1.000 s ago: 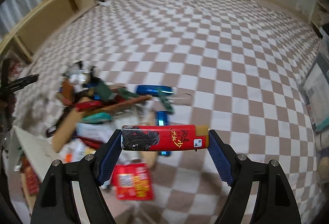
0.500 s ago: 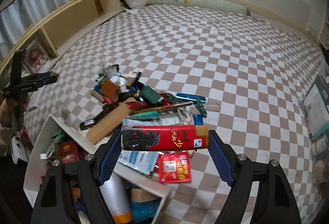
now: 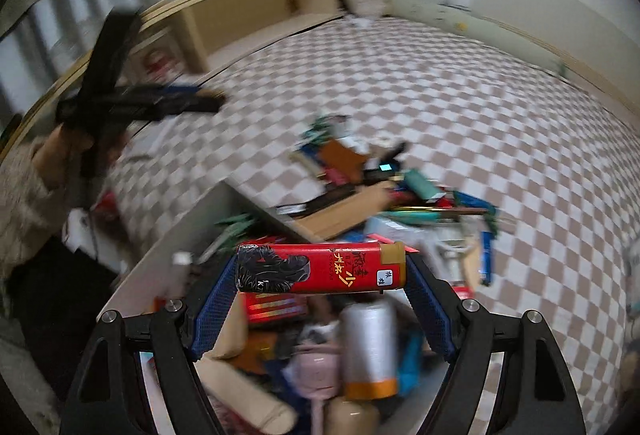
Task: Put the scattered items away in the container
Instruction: 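Carry the gold lighter and red lighter over the white box with both tools, then open the right tool dropping the red lighter into the box while the left tool holds the gold lighter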
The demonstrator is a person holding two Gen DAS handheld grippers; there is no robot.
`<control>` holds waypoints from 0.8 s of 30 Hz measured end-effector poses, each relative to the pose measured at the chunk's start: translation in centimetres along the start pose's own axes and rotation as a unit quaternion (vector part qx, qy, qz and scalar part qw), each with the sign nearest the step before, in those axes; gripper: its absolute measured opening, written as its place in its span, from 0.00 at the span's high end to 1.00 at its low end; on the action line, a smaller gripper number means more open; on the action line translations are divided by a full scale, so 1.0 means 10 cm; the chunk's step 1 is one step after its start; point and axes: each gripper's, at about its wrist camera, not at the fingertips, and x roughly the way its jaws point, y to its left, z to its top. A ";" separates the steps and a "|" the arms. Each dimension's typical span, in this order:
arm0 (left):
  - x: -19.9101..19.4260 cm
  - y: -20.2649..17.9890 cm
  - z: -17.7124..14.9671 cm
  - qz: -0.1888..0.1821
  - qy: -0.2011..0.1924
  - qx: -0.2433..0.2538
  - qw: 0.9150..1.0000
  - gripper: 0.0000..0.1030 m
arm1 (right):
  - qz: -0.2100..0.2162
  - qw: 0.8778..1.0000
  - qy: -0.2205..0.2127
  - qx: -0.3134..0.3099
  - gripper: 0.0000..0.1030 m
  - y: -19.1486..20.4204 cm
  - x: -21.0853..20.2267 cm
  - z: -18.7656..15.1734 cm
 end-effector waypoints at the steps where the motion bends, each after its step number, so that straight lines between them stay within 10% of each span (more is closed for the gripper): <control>1: -0.02 -0.03 -0.01 -0.002 0.002 0.002 1.000 0.20 | 0.009 1.000 0.006 -0.013 0.21 0.12 0.03 -0.01; 24: -0.20 -0.35 -0.32 -0.026 0.037 0.049 0.998 0.20 | 0.156 0.944 0.166 -0.238 0.21 1.71 1.01 -0.41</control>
